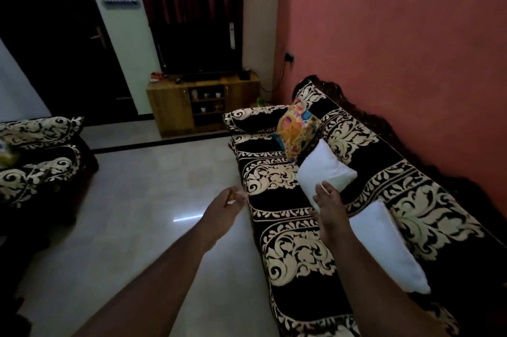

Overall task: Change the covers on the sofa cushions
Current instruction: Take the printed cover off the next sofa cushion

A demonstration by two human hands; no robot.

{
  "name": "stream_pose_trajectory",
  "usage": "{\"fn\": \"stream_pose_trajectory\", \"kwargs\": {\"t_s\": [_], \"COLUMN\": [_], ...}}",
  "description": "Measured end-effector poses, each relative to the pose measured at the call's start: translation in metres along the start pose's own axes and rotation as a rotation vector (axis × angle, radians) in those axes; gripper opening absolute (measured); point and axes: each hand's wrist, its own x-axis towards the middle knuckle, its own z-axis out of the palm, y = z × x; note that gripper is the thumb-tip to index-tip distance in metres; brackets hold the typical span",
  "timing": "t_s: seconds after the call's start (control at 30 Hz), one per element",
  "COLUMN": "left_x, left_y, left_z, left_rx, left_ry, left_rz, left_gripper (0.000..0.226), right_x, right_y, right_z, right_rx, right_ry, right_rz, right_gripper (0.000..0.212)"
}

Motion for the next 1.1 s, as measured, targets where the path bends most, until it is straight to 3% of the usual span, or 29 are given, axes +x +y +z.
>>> {"fn": "stream_pose_trajectory", "kwargs": {"t_s": [0.17,0.57,0.83,0.97,1.1], "left_x": [0.097,0.367,0.536,0.624,0.695], "left_y": [0.008,0.038,0.064,0.068,0.091], "left_z": [-0.042,-0.135,-0.136,-0.122,-0.108], "left_rx": [-0.006,-0.065,0.057,0.054,0.003], "left_ry": [0.005,-0.265,-0.412,-0.432,-0.414], "left_rz": [-0.028,-0.015,-0.031,-0.048,-0.065], "left_gripper": [0.052,0.05,0.057,0.08,0.041], "right_x": [0.085,0.274,0.399,0.492,0.569], "right_y": [-0.003,-0.003,-0.019,-0.016,-0.016], "right_z": [0.061,0.219,0.254,0.267,0.286], "right_rx": [-0.104,-0.225,-0.206,-0.168,-0.162], "right_ry": [0.027,0.15,0.293,0.324,0.286], "right_rz": [-0.019,-0.036,-0.046,0.006,0.065], "right_gripper": [0.037,0.052,0.051,0.053,0.054]}}
